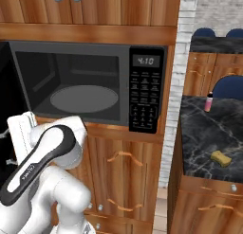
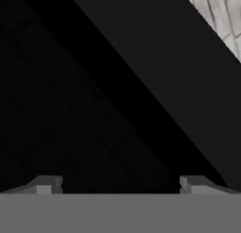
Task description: Place the sponge inside the microwave to prepare for sanitizing.
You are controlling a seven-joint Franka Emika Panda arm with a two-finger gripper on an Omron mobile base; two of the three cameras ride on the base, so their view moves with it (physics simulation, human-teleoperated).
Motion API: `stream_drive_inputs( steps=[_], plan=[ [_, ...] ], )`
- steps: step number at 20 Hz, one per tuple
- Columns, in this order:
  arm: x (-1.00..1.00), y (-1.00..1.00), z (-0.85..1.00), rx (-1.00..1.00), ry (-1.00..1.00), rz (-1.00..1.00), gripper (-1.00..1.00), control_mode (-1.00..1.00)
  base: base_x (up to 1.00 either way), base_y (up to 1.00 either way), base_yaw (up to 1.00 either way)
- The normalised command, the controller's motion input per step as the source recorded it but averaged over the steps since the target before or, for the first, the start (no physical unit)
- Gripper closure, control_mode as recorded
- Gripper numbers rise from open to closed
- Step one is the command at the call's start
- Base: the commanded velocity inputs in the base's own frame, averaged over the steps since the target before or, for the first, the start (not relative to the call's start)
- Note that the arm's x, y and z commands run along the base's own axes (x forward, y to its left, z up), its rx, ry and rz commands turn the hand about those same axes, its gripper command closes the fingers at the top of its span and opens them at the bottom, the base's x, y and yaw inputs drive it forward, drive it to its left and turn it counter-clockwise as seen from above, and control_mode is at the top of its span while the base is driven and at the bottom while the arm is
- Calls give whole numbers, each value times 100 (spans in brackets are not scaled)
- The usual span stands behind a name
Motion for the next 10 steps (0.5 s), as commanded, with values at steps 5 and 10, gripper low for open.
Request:
stream_drive_inputs(
  steps=[5,10],
  plan=[
    [-68,93,-53,4,0,-41,-100,-100,0,0,0],
    [-65,95,-82,8,0,-44,-100,-100,0,0,0]
  ],
)
